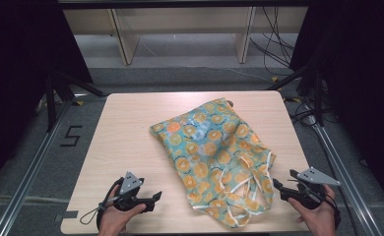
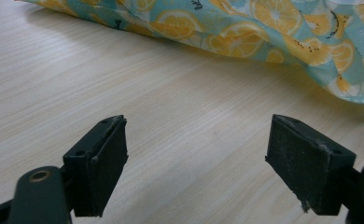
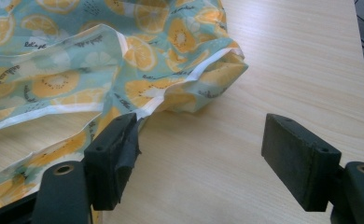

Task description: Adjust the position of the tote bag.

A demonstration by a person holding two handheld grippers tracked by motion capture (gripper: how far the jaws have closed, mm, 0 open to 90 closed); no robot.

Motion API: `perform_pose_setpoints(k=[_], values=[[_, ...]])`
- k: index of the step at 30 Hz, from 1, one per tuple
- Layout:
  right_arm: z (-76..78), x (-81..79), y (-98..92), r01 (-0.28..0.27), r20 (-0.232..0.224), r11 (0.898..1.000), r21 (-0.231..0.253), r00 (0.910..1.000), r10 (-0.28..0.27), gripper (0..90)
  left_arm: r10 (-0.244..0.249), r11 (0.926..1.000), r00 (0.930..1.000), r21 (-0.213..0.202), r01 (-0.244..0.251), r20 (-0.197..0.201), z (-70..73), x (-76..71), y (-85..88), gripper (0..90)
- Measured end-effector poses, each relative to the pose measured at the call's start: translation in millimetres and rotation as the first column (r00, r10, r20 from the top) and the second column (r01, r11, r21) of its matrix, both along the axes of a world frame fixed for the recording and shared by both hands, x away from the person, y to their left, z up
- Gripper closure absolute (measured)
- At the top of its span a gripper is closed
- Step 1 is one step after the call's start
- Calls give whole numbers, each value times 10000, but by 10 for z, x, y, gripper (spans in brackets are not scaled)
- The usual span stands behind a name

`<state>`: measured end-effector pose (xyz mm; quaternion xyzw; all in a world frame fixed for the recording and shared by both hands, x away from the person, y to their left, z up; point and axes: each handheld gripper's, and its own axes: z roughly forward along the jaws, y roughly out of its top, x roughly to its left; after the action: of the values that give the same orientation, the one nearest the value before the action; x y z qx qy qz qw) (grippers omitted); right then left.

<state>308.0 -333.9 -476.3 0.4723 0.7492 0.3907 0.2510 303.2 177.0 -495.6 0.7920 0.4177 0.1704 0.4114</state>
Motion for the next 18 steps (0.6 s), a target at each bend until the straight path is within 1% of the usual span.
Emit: perform_pose_setpoints(k=[2, 5, 6, 10, 11, 12, 13, 14, 15, 16, 17, 18], values=[[-3, 3, -6, 30, -7, 10000, 42, 10000, -30, 284, -13, 10000, 10000, 61, 13, -6, 2, -2, 1, 193], [-3, 5, -12, 7, -24, 9999, 135, 10000, -7, 286, -20, 10000, 10000, 11, 20, -62, 1, 2, 4, 192], [-4, 6, -12, 8, -35, 9999, 137, 10000, -8, 288, -106, 9998, 9999, 136, 108, -92, 8, 9, 16, 192], [-3, 14, -13, -7, -57, 9999, 105, 10000, 8, 289, -98, 9999, 9999, 67, 99, -43, 5, 14, 12, 191], [4, 13, -16, -7, -126, 10000, 56, 9999, 7, 290, -132, 9999, 9999, 76, 132, -108, 9, 16, 15, 190], [-2, 21, -16, -7, -72, 9999, 103, 10000, 7, 290, -106, 9999, 9999, 41, 107, -82, 6, 17, 14, 189], [-3, 25, -15, 52, -74, 9999, 97, 10000, -51, 291, 23, 9999, 10000, -128, -24, -50, -1, 17, 1, 188], [-1, 30, -16, 39, -67, 9999, 105, 10000, -39, 291, 254, 9989, 9996, -379, -259, -126, -8, 12, -20, 187], [-8, 43, -22, 48, 70, 10000, -75, 10000, -48, 292, 254, 9989, 9996, -379, -259, -126, -8, 12, -20, 186], [-1, 45, -25, 11, -5, 10000, -10, 10000, -11, 292, 171, 9991, 9998, -382, -170, 32, -10, 21, -17, 186], [6, 47, -26, 23, -53, 10000, -47, 10000, -24, 293, 171, 9991, 9998, -382, -170, 32, -10, 21, -17, 185], [13, 31, -6, 220, -246, 9997, 105, 9995, -217, 294, 206, 9991, 9997, -357, -209, -90, -11, 20, -15, 185]])
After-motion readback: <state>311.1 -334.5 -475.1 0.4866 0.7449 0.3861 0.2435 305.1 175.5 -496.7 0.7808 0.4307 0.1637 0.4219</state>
